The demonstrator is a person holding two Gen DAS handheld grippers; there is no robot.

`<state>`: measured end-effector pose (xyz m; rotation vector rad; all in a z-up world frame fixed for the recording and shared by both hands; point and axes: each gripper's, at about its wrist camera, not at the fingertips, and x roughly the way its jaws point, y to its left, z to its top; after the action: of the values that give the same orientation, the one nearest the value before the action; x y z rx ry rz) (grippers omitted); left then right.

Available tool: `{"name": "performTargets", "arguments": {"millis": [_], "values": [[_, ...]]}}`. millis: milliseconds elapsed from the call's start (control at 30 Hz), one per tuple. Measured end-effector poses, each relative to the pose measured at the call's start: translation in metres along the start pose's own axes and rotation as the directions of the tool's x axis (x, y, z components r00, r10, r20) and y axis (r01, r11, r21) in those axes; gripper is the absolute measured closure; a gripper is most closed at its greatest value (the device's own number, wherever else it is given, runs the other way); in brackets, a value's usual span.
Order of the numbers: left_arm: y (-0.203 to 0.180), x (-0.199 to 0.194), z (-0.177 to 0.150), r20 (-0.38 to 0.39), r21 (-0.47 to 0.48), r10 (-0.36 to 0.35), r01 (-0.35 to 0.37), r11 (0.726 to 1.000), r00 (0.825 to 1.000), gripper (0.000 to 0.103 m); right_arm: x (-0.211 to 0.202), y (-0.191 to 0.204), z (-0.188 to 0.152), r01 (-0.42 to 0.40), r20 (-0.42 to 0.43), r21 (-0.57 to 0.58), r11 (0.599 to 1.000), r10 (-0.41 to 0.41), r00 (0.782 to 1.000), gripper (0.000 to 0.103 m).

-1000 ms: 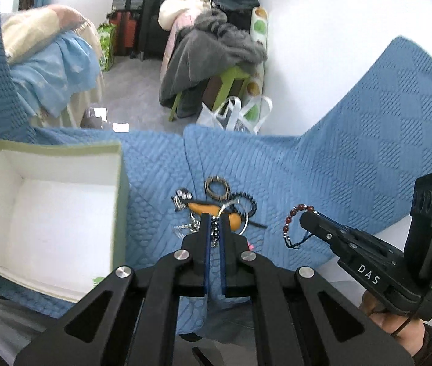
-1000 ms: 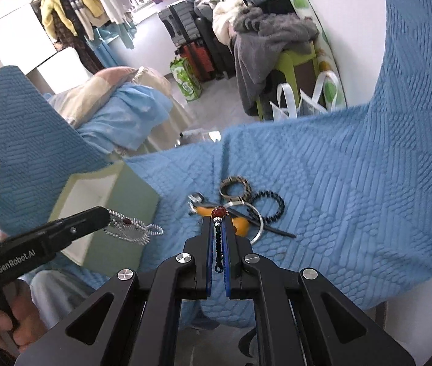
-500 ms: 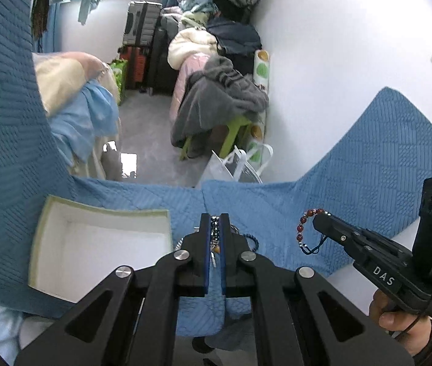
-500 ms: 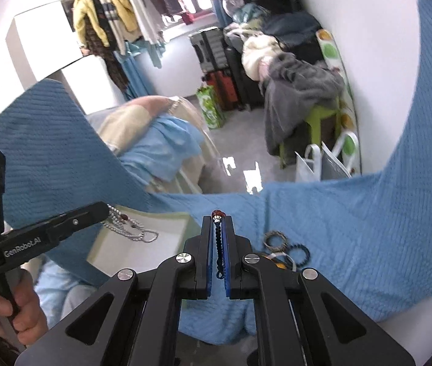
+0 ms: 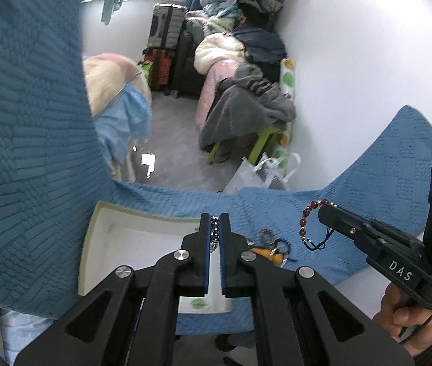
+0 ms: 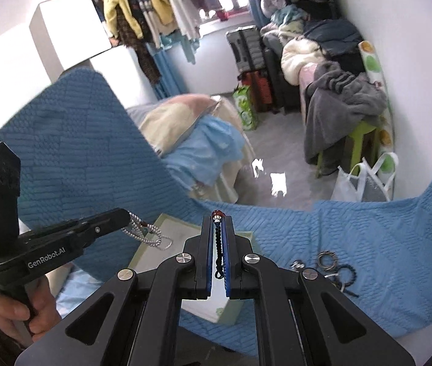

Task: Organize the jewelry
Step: 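Carry the chain and bracelet with both tools over the green-rimmed box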

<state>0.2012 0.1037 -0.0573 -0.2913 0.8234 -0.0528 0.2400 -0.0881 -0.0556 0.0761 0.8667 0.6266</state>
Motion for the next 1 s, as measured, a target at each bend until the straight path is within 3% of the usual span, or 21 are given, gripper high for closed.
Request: {"name": "performTargets", "arguments": {"millis": [300, 567, 1000], "values": [[0.037, 0.037, -0.031, -0.111, -0.045, 0.007, -0.012, 0.999, 0.994, 0.099, 0.062, 0.019, -0.030, -0.019, -0.153, -0.038, 0.999, 0.013, 0.988, 0.099], [0.058, 0.079, -0.057, -0.220, -0.075, 0.010, -0.028, 0.997, 0.975, 0.099, 0.113, 0.012, -0.063, 0.002, -0.299, -0.024, 1.000, -0.009, 0.954, 0.099], [0.069, 0.116, -0.081, -0.321, -0.091, 0.023, -0.055, 0.994, 0.947, 0.099, 0.149, 0.009, -0.093, 0.004, -0.418, -0.032, 0.999, -0.017, 0.908, 0.099]]}}
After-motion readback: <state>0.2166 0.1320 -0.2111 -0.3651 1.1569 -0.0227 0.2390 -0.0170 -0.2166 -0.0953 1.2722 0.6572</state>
